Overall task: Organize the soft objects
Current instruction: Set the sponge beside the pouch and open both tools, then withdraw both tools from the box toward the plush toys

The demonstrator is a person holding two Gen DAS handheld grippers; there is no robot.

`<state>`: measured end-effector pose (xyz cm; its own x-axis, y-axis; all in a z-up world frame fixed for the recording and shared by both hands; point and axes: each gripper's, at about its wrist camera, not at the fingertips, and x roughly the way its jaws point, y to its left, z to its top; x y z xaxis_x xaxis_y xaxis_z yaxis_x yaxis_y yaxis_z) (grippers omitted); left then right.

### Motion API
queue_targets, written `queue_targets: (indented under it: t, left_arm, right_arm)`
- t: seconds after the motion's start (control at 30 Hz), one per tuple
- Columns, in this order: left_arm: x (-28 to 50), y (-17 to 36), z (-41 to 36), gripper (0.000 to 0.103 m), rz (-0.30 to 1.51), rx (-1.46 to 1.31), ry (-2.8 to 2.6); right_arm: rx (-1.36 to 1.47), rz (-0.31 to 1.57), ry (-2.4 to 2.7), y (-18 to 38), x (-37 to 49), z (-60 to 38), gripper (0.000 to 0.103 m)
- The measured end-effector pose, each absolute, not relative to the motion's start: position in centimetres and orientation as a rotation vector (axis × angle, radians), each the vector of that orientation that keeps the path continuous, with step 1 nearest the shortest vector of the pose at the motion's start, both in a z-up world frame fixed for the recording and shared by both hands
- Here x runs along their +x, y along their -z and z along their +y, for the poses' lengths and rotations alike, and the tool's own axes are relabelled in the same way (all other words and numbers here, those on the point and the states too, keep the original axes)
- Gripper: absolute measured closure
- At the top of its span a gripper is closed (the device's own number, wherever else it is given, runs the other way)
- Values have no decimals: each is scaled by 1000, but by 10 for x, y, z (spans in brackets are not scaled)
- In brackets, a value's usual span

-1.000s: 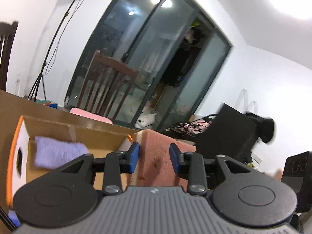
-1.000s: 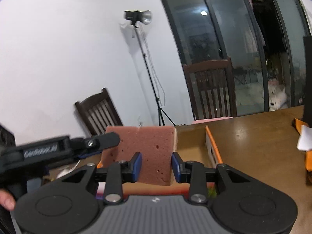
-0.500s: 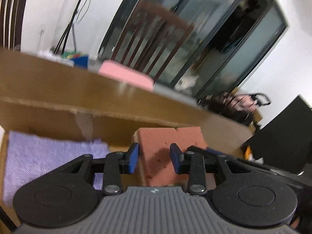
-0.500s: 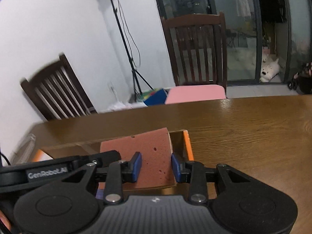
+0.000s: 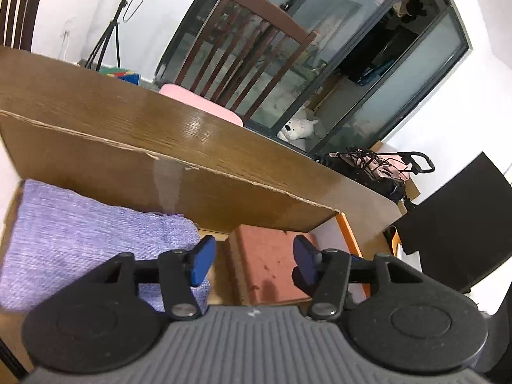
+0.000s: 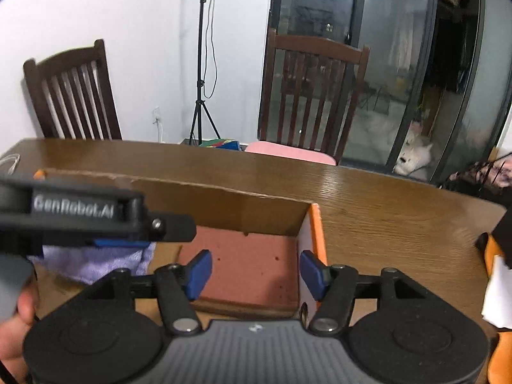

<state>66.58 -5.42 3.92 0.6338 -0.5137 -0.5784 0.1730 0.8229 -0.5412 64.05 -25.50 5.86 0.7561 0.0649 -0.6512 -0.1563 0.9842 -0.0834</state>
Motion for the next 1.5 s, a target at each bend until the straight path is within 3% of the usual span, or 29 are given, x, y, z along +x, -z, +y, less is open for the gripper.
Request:
queue_targets:
  t: [0.17, 0.4, 0.5, 0.57, 0.7, 1.0, 1.07, 1.17, 1.5]
  left_arm:
    - [631, -73, -61, 37, 713, -344, 403]
    - [552, -155, -30, 23, 559, -202, 337]
    - [508, -180, -15, 14, 503, -121, 277]
    - [471, -189, -5, 1, 468, -62, 222]
    - [388, -193, 21, 0, 350, -4, 192]
    - [227, -140, 39, 0, 215, -16, 195]
    - [198, -122, 38, 0, 209, -25, 208]
    - [157, -99, 35, 0, 199, -15, 213]
    - [84, -43, 37, 0, 248, 10, 197]
  right_arm:
    - [-130, 648, -148, -69, 613, -256, 38]
    - [-43, 535, -121, -147, 547, -274, 27]
    - [-15, 472, -134, -179, 504, -285, 21]
    - [-5, 434, -149, -195, 469, -292, 17]
    - [-29, 362, -164, -206, 396, -302, 15]
    - [12, 224, -211, -154, 243, -295, 12]
    - [-2, 211, -209, -135, 216, -291, 4]
    - [-13, 181, -195, -106, 176, -282, 3]
    - [-121, 259, -250, -30, 82, -258, 3]
